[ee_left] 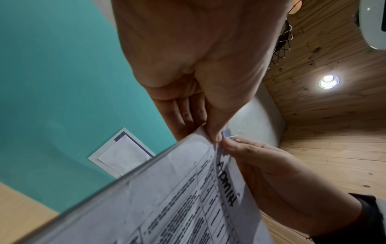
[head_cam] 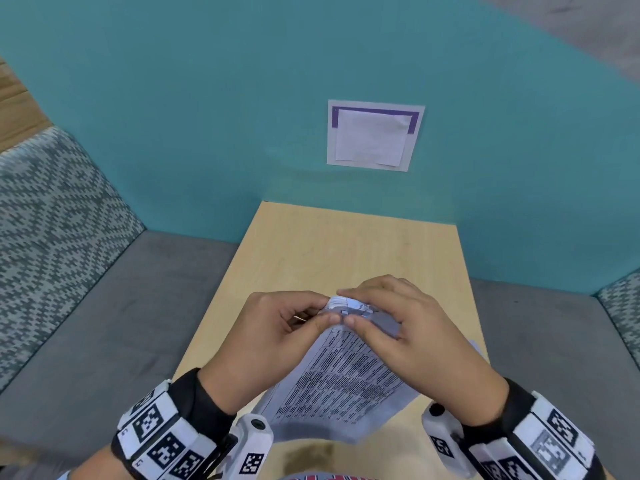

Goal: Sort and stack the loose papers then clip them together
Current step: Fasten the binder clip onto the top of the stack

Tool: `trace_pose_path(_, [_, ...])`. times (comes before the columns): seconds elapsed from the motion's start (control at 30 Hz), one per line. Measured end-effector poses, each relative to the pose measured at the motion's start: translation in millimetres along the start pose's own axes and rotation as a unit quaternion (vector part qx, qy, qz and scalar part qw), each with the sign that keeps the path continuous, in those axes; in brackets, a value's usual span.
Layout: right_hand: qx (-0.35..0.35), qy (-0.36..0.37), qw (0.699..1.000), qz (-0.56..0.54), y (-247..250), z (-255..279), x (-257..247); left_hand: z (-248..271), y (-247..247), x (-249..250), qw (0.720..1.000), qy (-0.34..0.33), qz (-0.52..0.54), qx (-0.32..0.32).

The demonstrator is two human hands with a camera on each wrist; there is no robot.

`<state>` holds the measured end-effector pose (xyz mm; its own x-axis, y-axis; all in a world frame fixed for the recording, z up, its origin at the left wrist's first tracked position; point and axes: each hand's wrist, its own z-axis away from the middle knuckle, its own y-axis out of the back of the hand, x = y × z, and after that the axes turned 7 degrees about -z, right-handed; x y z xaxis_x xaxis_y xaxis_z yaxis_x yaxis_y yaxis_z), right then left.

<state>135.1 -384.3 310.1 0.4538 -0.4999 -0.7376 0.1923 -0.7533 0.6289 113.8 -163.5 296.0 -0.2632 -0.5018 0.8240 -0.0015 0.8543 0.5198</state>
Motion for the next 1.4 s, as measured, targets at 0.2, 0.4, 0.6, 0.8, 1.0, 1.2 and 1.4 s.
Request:
trace_pose_path(0.2, [-0.044, -0.084, 0.994, -0.059, 0.3, -5.1, -1.9, -2.0, 1.9, -0.2, 0.999, -0.011, -0.03, 0.009])
trace_pose_path(0.4, [-0.043, -0.109, 0.989, -0.093, 3.5, -2.6, -0.1, -3.8, 0.8, -1.9, 0.989, -0.08, -0.12, 0.037])
trace_pose_path(0.6, [-0.102, -0.147, 0.957, -0.229, 14.1, -1.8, 2.0, -7.3, -2.0, -7.0, 0.998, -0.003, -0.058, -0.013])
trace_pose_path(0.8, [-0.087, -0.149, 0.952, -0.251, 9.5, -8.5, 7.0, -12.1, 1.9, -6.5, 0.998, 0.021, -0.05, -0.036])
trace_pose_path(1.0, [-0.023, -0.124, 0.987, -0.096, -2.7, -4.6, 0.9, -9.0, 0.1, -11.3, 0.996, 0.063, 0.02, -0.061])
trace_pose_path(1.2, [-0.016, -0.136, 0.99, -0.03, 25.7, 9.5, 13.8, -11.2, 4.1, -16.1, 0.988, 0.091, 0.116, -0.037])
trace_pose_path(1.4, [0.058, -0.19, 0.918, -0.342, 47.8, 46.0, 89.4, -19.8, 11.9, -11.3, 0.969, 0.09, 0.231, 0.0])
